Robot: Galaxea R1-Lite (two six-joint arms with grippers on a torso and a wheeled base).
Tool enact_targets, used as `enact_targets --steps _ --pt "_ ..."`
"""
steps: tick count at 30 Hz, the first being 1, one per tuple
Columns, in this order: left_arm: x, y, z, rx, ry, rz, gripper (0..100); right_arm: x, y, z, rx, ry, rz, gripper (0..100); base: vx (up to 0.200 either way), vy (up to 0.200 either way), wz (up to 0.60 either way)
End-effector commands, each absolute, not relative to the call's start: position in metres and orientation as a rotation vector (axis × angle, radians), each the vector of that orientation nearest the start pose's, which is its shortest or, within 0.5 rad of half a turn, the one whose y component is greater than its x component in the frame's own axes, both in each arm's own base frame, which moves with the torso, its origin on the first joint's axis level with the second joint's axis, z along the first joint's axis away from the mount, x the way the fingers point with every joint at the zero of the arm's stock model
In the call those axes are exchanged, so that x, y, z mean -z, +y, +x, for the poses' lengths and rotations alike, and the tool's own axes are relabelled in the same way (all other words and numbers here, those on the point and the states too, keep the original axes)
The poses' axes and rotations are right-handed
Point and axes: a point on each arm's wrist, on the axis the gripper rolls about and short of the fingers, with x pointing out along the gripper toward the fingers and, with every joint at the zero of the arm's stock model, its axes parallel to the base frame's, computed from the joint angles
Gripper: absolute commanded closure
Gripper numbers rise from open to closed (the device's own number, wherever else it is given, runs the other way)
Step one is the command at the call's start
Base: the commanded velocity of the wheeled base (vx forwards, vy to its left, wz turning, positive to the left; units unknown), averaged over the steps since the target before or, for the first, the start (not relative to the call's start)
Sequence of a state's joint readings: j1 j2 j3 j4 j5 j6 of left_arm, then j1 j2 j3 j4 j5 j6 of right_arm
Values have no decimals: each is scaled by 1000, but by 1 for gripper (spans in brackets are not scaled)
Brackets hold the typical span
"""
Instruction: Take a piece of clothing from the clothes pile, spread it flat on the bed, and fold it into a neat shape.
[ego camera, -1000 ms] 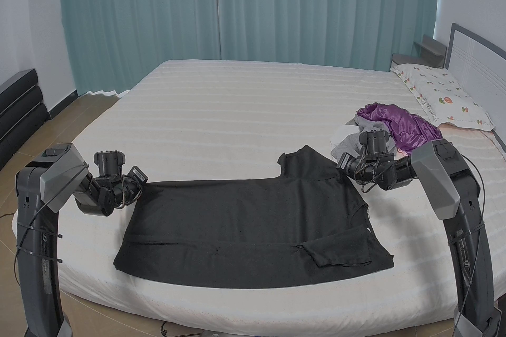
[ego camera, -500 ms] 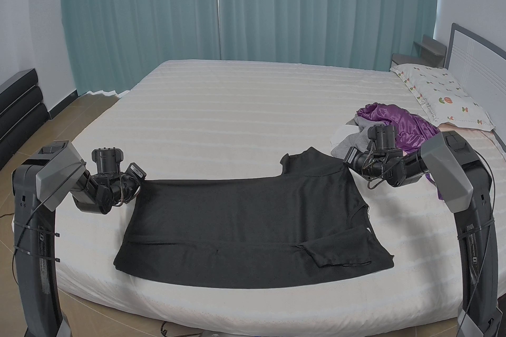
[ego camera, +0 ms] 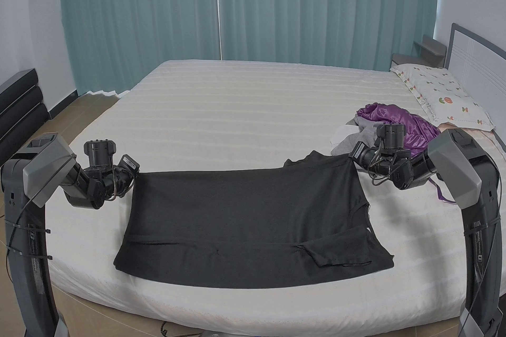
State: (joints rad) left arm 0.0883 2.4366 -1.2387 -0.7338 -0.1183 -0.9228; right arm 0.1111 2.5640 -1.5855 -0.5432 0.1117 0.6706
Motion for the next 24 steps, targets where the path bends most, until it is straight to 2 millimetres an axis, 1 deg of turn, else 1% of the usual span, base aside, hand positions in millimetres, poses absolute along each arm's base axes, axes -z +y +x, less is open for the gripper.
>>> enact_targets --steps 1,3,7,14,18,21,24 --pt "-21 38 452 -182 427 -952 100 -19 57 500 -72 456 670 100 0 0 0" --pt "-21 38 452 -182 427 -952 100 -13 58 496 -76 466 660 100 0 0 0" --pt "-22 38 452 -181 425 -951 100 -9 59 494 -85 481 660 100 0 0 0" --pt "-28 39 448 -184 420 -952 100 -14 58 494 -92 457 664 100 0 0 0" --pt "-24 38 446 -185 435 -948 100 -17 56 489 -93 458 669 100 0 0 0" --pt "-25 38 446 -184 433 -948 100 -19 56 485 -113 446 677 100 0 0 0" --pt "-25 38 445 -186 433 -950 100 -15 56 481 -118 446 677 100 0 0 0"
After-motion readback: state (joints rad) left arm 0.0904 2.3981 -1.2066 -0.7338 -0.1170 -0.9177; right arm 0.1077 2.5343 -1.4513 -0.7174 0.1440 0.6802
